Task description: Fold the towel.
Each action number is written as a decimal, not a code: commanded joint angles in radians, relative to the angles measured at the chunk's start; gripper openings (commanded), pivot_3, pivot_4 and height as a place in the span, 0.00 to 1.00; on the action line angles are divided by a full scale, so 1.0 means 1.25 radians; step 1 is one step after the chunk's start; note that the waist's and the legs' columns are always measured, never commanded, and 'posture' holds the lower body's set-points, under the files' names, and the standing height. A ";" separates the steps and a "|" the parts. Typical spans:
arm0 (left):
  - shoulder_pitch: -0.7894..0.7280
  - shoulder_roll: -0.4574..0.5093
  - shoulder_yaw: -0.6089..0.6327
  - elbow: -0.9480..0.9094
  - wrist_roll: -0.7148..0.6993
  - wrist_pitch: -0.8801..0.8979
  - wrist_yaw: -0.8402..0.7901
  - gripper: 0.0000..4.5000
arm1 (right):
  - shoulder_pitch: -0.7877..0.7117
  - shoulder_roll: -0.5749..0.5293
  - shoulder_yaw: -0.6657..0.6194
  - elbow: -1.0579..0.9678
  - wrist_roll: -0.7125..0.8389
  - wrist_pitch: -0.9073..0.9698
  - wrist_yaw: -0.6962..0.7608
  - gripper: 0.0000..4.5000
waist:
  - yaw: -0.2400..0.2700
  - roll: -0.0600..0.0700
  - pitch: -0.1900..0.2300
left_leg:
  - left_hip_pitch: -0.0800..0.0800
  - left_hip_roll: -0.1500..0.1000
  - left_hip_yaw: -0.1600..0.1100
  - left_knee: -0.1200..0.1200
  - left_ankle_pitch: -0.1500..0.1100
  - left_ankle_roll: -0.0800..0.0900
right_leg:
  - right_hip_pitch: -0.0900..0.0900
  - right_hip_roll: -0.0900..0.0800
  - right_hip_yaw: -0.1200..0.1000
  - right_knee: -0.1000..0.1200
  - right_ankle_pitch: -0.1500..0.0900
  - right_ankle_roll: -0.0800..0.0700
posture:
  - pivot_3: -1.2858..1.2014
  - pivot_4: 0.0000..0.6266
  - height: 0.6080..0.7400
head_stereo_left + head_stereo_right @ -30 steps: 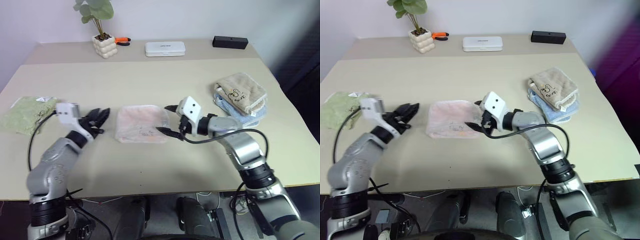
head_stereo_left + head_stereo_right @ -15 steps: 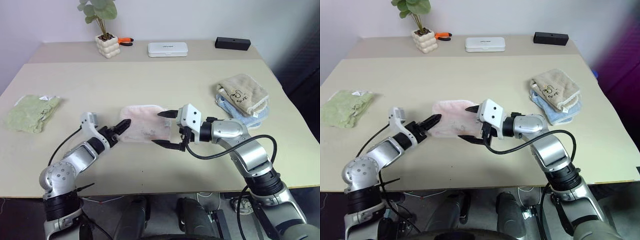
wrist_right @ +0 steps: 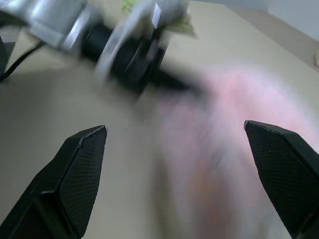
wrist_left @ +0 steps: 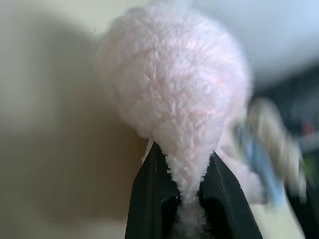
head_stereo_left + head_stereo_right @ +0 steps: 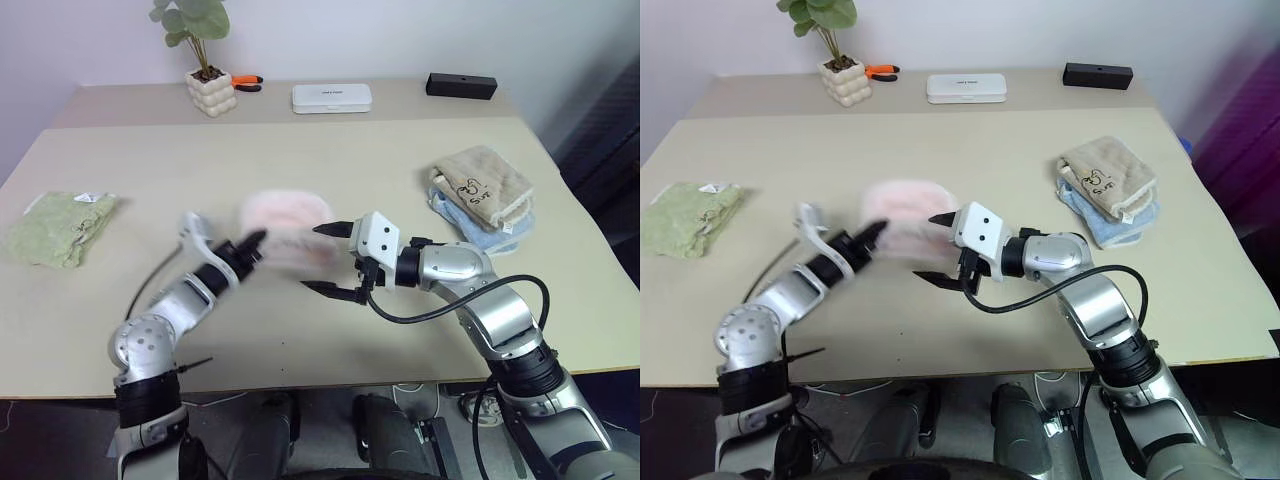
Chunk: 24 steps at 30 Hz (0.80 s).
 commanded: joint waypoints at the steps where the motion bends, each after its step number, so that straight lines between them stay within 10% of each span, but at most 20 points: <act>1: -0.064 0.066 0.132 0.002 0.014 -0.140 0.054 0.00 | -0.001 -0.005 -0.003 -0.008 -0.008 -0.017 -0.004 1.00 | -0.001 0.000 0.000 | 0.000 0.000 0.000 0.000 0.000 0.000 | 0.000 0.000 0.000 0.000 0.000 0.000 | 0.52 0.24 0.91; 9: -0.087 0.220 0.328 0.109 0.024 -0.297 0.123 0.00 | 0.002 -0.001 0.008 0.017 -0.020 -0.042 0.013 1.00 | 0.001 0.000 0.000 | 0.000 0.000 0.000 0.000 0.000 0.000 | 0.000 0.000 0.000 -0.001 0.000 0.000 | 0.52 0.24 0.91; 17: 0.076 0.182 0.379 0.183 -0.006 -0.265 0.166 0.00 | -0.007 -0.001 0.006 0.032 -0.017 -0.058 0.033 1.00 | 0.002 -0.003 -0.001 | 0.000 0.000 0.000 0.000 0.000 0.000 | 0.000 0.000 0.000 0.000 0.000 0.000 | 0.52 0.24 0.91; 24: 0.117 0.151 0.389 0.131 -0.059 -0.277 0.182 0.65 | -0.006 -0.013 0.000 0.040 -0.018 -0.069 0.051 1.00 | 0.001 -0.005 -0.002 | 0.000 0.000 -0.001 0.000 0.000 0.000 | 0.001 0.000 -0.001 -0.001 0.000 0.000 | 0.52 0.24 0.91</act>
